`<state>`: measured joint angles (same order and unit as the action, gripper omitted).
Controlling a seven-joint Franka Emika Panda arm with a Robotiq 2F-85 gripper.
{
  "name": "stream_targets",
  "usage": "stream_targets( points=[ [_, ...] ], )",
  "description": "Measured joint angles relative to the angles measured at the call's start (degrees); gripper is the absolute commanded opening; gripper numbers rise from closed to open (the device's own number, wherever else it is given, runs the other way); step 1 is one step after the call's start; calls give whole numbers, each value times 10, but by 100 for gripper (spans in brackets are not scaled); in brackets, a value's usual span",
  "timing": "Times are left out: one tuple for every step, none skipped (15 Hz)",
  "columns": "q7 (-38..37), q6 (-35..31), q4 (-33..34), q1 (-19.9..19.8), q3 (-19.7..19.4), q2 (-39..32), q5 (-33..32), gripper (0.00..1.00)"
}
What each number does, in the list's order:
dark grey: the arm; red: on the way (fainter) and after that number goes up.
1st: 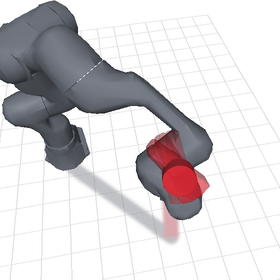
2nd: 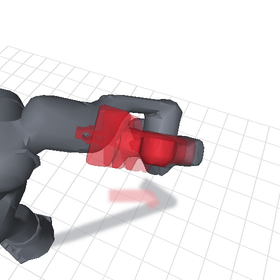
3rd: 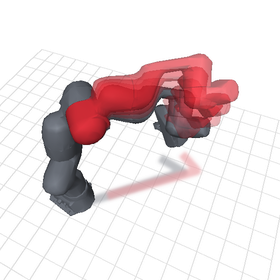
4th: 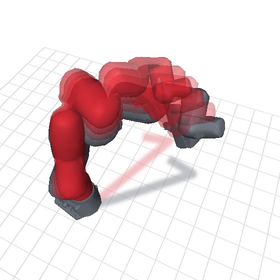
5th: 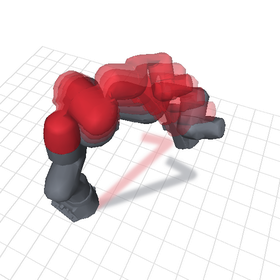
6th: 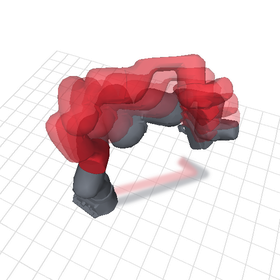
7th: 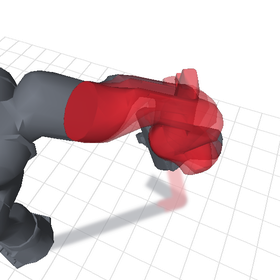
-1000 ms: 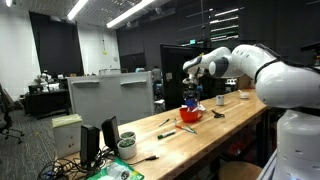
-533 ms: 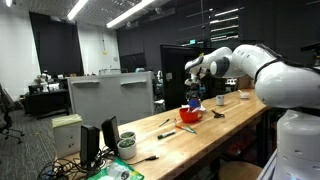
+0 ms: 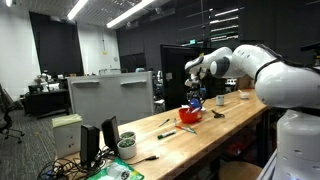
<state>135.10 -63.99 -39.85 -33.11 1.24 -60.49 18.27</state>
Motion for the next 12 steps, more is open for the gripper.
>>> stream_targets(
  points=[
    [0,7,0,0,0,0,0,54],
    [0,14,0,0,0,-1,0,54],
    [0,22,0,-1,0,-2,1,54],
    [0,31,1,-2,0,-3,2,54],
    [0,38,1,-3,1,-5,3,54],
    [0,44,2,-3,1,-7,3,54],
    [0,48,3,-4,1,-9,4,54],
    [0,50,3,-5,1,-10,5,54],
    [0,52,3,-5,1,-11,5,54],
    [0,54,3,-6,1,-11,6,54],
    [0,57,3,-6,1,-12,6,54],
    [0,59,4,-6,1,-14,6,54]
  ],
)
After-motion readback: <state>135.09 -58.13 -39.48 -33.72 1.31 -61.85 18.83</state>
